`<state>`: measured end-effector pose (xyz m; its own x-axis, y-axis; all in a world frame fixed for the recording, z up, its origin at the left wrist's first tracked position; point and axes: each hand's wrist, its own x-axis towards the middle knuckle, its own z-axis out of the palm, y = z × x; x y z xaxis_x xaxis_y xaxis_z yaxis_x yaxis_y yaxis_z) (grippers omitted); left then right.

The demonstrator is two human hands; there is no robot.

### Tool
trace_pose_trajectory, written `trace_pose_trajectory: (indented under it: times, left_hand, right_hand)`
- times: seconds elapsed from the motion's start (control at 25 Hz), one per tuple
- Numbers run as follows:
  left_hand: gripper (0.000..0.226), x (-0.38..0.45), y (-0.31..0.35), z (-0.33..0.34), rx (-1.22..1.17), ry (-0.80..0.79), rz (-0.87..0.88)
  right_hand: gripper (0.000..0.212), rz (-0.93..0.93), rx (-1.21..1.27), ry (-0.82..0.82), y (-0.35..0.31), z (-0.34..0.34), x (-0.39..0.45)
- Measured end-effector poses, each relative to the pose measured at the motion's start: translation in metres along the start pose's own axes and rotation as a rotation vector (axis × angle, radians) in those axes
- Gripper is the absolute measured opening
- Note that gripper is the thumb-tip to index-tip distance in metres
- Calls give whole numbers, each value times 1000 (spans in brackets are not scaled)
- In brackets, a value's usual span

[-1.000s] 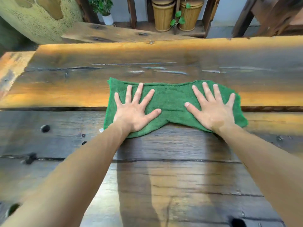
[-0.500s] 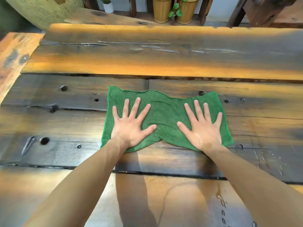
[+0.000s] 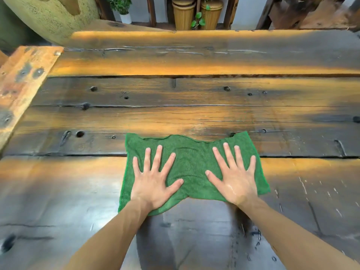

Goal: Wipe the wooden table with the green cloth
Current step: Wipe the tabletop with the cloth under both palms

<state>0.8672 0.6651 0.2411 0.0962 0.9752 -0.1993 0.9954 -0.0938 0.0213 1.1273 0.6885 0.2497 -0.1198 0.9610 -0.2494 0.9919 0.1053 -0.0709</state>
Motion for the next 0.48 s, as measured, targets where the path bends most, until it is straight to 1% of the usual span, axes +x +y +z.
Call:
trace_pose_trajectory:
  times: [0.08, 0.2, 0.36, 0.48]
  left_hand:
    - [88, -34, 1, 7, 7, -27, 24]
    - [86, -83, 5, 14, -32, -16, 31]
    - [81, -159, 14, 30, -57, -3, 27]
    - [82, -202, 19, 38, -47, 3, 33]
  right_hand:
    - [79, 0, 5, -16, -5, 6, -34]
    - [79, 13, 33, -5, -11, 19, -83]
    - [78, -31, 29, 43, -17, 39, -150]
    - [77, -51, 0, 25, -19, 45, -189]
